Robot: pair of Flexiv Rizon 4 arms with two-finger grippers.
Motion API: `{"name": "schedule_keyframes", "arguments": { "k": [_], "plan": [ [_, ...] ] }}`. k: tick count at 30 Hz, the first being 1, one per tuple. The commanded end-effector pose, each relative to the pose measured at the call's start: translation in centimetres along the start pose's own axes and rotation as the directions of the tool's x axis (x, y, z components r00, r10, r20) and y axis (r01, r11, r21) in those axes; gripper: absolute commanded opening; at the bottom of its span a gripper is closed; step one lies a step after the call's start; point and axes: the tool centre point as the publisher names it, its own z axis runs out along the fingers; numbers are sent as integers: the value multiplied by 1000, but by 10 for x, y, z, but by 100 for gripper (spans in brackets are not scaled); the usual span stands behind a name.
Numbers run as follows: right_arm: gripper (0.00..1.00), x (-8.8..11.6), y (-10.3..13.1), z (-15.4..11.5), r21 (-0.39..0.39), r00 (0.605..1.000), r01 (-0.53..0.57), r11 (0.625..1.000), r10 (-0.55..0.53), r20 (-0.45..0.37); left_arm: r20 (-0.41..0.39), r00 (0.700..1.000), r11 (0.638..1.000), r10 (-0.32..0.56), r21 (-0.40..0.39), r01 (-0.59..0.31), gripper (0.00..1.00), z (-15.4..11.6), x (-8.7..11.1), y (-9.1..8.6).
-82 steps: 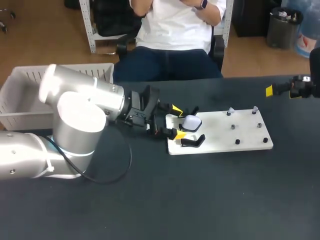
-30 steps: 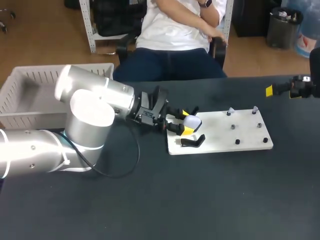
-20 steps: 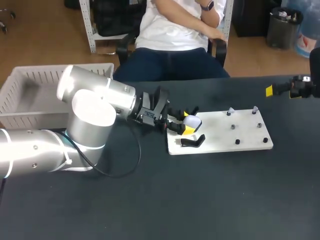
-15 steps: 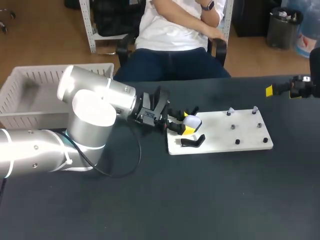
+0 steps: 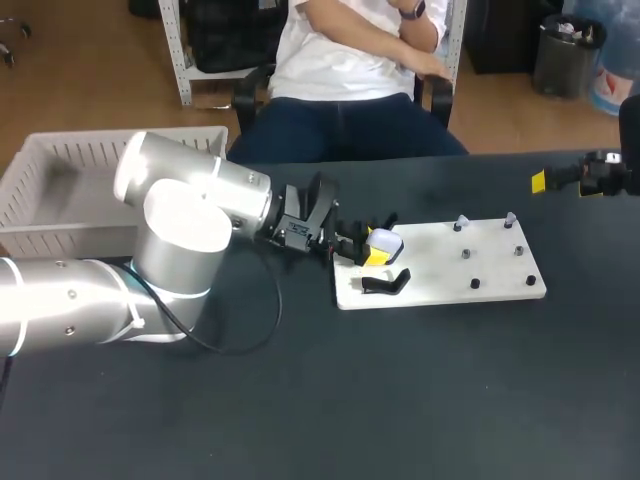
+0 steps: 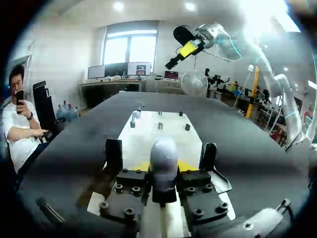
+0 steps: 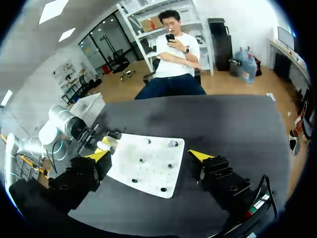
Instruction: Pick up each earbud case from the left stands, insert the matching earbuds, close the lid, and place the case in the box.
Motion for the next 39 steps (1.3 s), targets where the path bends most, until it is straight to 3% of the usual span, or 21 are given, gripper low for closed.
{"name": "schedule_keyframes", "arguments": {
  "k": [1,11,20,27,39],
  "plan": [
    [100,0,0,0,1,1000,1,1000,-1,0,1,1000,1000,0,3,0,0,0,2,2],
    [100,0,0,0,1,1000,1,1000,-1,0,24,999,999,36,-32,-35,0,-16,-15,-2],
    [100,0,0,0,1,1000,1,1000,-1,0,44,994,991,102,-87,-98,0,-35,-50,-5],
    [100,0,0,0,1,1000,1,1000,-1,0,66,992,989,110,-107,-103,0,-32,-74,5],
    [100,18,54,30,-170,999,16,985,-24,-45,43,986,981,164,-110,-158,0,-4,-111,17]
  ]
}}
